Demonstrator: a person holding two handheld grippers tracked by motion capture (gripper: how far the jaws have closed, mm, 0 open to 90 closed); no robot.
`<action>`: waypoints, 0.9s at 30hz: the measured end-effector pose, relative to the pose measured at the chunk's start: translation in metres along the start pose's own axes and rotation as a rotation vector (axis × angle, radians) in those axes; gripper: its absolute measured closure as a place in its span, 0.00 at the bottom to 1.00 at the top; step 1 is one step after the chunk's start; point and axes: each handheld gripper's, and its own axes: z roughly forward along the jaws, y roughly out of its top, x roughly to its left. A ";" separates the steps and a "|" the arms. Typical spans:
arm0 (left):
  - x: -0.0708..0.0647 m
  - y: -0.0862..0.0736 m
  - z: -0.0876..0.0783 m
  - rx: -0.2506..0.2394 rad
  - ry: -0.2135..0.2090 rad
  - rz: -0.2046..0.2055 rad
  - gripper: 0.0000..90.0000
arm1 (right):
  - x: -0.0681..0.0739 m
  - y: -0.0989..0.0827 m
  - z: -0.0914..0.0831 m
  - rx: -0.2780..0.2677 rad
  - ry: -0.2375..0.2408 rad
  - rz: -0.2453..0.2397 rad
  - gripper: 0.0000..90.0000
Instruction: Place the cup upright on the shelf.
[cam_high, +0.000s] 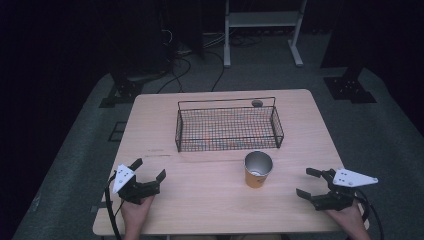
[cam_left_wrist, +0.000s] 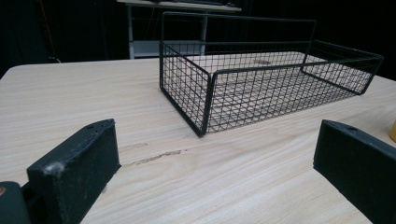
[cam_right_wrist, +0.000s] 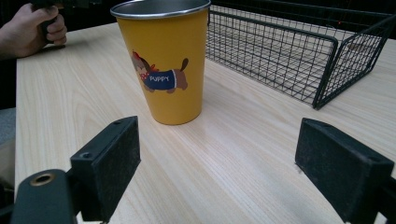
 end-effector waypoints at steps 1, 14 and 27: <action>0.000 0.000 0.000 0.000 0.001 0.000 0.00 | 0.000 0.000 0.000 0.000 0.002 -0.001 0.15; -0.001 0.000 0.000 0.002 -0.002 0.009 0.00 | 0.003 0.009 0.010 0.006 0.012 -0.016 0.14; -0.001 0.000 0.000 0.001 -0.003 0.009 0.00 | 0.008 0.024 0.038 0.048 0.065 -0.021 0.01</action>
